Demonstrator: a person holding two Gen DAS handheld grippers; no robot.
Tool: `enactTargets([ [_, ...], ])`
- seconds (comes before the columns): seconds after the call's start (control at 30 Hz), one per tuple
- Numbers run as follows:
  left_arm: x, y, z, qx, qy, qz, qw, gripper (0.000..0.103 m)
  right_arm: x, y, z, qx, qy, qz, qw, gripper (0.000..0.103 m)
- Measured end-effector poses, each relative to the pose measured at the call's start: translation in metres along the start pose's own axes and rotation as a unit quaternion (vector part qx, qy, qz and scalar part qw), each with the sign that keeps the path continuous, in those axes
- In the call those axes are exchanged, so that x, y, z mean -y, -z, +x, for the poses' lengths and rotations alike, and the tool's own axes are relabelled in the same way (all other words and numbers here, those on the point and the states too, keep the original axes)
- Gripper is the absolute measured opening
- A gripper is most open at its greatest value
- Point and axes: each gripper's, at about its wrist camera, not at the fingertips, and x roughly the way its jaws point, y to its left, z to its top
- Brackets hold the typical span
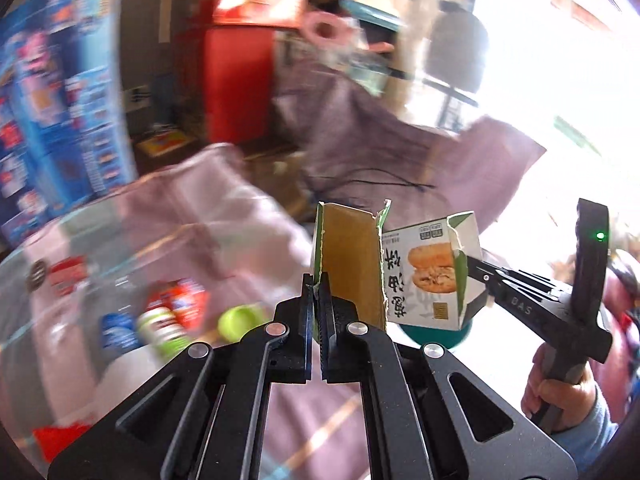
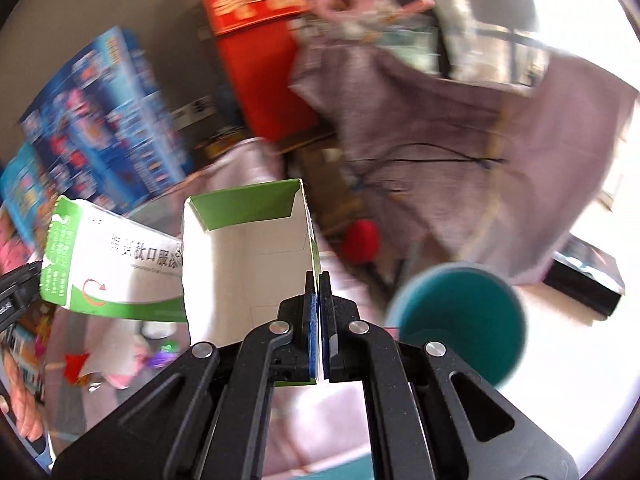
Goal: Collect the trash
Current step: 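Carry both boxes over the teal bin and open both grippers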
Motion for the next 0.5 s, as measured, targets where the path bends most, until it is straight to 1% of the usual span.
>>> enactTargets([
  [0.13, 0.047, -0.014, 0.046, -0.025, 0.047, 0.023, 0.9983, 0.003, 0.066, -0.001, 0.002, -0.003, 0.047, 0.05, 0.998, 0.002],
  [0.2, 0.073, -0.018, 0.074, -0.044, 0.071, 0.033, 0.996, 0.003, 0.088, 0.0, 0.007, -0.011, 0.068, 0.06, 0.996, 0.002],
  [0.27, 0.091, -0.019, 0.095, -0.056, 0.084, 0.041, 0.9941, 0.003, 0.11, 0.005, 0.014, -0.026, 0.085, 0.07, 0.994, 0.002],
  [0.4, 0.125, -0.014, 0.146, -0.098, 0.113, 0.055, 0.9872, 0.003, 0.14, 0.012, 0.032, -0.056, 0.109, 0.089, 0.989, 0.002],
  [0.5, 0.135, -0.007, 0.175, -0.126, 0.121, 0.063, 0.9827, 0.003, 0.156, 0.017, 0.044, -0.077, 0.117, 0.1, 0.985, 0.002],
])
